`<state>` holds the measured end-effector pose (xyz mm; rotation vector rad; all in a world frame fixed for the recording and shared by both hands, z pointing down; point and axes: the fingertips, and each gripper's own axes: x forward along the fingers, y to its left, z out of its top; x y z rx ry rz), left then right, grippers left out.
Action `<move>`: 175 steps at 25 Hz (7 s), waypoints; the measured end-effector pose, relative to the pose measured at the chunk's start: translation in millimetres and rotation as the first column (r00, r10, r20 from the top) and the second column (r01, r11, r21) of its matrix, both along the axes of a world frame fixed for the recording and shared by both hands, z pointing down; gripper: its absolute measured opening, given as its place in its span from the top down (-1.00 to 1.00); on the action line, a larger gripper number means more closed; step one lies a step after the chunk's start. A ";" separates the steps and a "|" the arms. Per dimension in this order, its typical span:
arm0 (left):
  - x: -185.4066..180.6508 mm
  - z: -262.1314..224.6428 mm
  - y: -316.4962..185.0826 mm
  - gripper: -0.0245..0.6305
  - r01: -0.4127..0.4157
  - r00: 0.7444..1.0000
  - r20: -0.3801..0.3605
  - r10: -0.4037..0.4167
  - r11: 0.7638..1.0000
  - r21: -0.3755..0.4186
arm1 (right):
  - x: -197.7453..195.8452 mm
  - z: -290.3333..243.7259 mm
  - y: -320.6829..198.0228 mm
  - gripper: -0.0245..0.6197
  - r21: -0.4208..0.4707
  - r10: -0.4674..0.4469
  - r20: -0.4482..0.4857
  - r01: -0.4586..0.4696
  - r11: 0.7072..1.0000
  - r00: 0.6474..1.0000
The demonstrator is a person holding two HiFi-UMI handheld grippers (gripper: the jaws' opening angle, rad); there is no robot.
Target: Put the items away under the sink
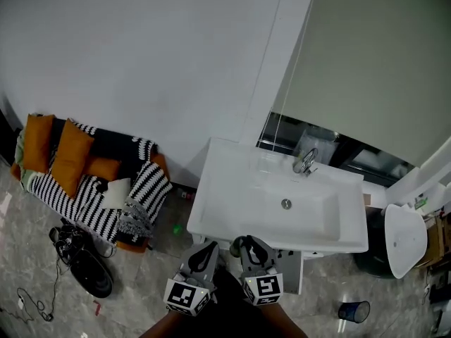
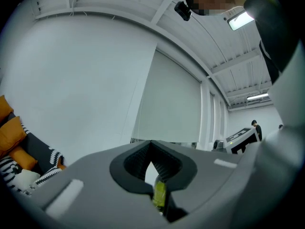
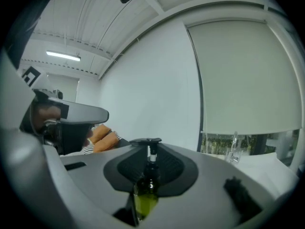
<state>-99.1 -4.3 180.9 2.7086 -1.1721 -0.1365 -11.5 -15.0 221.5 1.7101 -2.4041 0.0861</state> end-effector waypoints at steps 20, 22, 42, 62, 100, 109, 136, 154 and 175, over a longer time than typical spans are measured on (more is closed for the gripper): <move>37.1 8.1 35.9 0.90 -0.082 0.997 -0.001 0.082 0.996 -0.021 | 34.6 -13.0 51.8 0.70 0.032 0.061 0.009 -0.061 0.998 0.998; 40.5 8.3 43.0 0.90 -0.078 0.997 0.003 0.078 0.997 -0.021 | 40.2 -12.9 59.9 0.70 0.030 0.062 0.016 -0.063 0.998 0.998; 92.4 26.8 177.3 0.90 0.009 0.998 0.064 -0.007 1.000 -0.029 | 99.0 -4.5 185.3 0.70 0.031 0.009 0.045 -0.011 0.999 0.999; 101.3 97.7 185.5 0.90 0.038 0.993 0.111 -0.029 0.996 -0.082 | 115.2 62.7 210.8 0.70 0.019 -0.024 0.039 0.023 1.000 0.999; 104.7 370.2 72.3 0.90 0.082 0.994 0.080 -0.075 0.993 -0.089 | 133.3 329.8 117.4 0.70 -0.032 -0.020 0.054 0.022 0.999 0.998; 99.4 447.3 65.3 0.90 0.088 0.995 0.051 -0.084 0.994 -0.065 | 133.5 408.6 111.9 0.70 -0.003 -0.039 0.058 0.039 0.999 0.998; 62.1 531.0 44.3 0.90 0.114 0.991 0.065 -0.117 0.992 0.046 | 100.6 539.7 88.5 0.70 0.033 -0.057 0.058 0.055 0.998 0.997; 65.4 544.8 22.2 0.90 0.091 0.994 0.065 -0.092 0.996 0.023 | 87.2 585.7 38.1 0.70 0.012 -0.052 0.059 0.051 0.999 0.997; 73.1 556.0 0.5 0.90 0.037 0.998 0.051 -0.038 0.999 0.005 | 48.9 619.4 -58.6 0.71 0.035 -0.073 0.050 0.071 0.997 0.996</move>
